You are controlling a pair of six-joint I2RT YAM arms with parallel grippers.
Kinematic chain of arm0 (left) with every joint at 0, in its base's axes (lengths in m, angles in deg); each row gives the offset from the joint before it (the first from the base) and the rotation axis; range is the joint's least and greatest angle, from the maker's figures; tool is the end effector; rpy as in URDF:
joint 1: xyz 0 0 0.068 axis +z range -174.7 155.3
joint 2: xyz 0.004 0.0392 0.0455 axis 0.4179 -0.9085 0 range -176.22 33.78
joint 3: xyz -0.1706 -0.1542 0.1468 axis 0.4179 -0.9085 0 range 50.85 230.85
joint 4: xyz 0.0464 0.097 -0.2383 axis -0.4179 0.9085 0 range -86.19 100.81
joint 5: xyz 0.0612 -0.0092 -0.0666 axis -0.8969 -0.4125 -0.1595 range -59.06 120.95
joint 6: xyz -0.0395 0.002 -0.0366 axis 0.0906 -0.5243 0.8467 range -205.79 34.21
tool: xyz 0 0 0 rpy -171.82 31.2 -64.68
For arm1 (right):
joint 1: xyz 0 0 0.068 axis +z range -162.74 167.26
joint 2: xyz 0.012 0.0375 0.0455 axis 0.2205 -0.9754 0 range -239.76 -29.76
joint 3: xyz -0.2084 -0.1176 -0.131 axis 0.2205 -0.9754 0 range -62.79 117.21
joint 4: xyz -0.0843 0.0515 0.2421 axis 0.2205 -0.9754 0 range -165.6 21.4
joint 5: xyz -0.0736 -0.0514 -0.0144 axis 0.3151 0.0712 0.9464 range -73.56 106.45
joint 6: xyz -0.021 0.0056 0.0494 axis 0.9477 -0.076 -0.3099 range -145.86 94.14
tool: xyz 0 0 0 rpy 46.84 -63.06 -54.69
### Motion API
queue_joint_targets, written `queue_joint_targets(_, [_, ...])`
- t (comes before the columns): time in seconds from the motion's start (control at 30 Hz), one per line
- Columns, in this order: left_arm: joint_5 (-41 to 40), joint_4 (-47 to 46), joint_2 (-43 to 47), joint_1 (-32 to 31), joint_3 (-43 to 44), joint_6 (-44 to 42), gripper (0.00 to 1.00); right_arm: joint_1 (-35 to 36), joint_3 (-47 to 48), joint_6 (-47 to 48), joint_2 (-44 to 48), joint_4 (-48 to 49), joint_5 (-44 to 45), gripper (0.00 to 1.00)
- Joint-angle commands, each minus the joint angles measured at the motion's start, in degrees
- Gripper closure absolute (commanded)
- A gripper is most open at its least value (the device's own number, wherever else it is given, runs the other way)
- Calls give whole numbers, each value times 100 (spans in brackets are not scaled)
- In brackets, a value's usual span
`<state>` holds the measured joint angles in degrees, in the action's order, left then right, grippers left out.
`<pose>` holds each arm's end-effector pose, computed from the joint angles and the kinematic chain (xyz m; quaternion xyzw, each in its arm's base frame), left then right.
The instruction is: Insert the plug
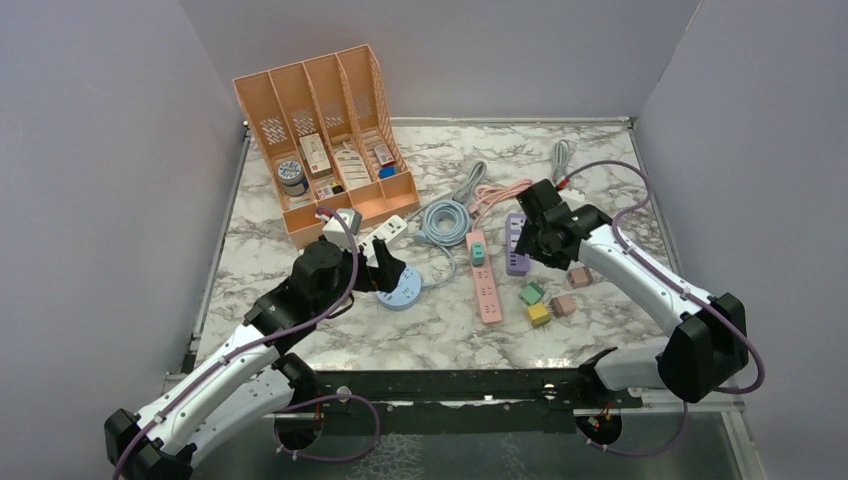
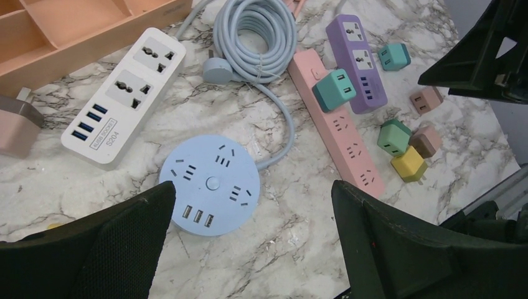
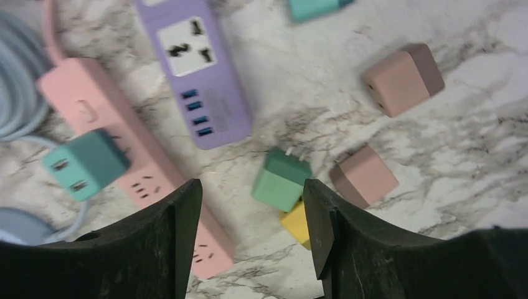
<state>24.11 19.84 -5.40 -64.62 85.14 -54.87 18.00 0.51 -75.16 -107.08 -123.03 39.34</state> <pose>0.1306 -0.1038 0.2802 0.0308 0.8224 -0.2879 0.4897 0.2249 0.1177 0.2706 0.1919 0.9442 -0.0315 0.2657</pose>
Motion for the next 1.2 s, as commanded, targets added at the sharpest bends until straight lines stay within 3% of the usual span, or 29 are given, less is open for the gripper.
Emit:
queue_joint_targets(0.0, [415, -195, -102, -16, 152, -48, 2, -283, -809, -523, 263, -15, -150, 40])
queue_joint_targets(0.23, [497, -185, -144, -16, 227, -81, 2, -455, -1635, -679, 320, 693, -745, 36])
queue_joint_targets(0.6, [496, -179, -144, -16, 211, 81, 2, -464, -1702, -629, -252, 1254, -890, 36])
queue_joint_targets(1.17, [699, -191, -151, -16, 185, 232, 2, -464, -1983, -802, -15, 1563, -1077, 68])
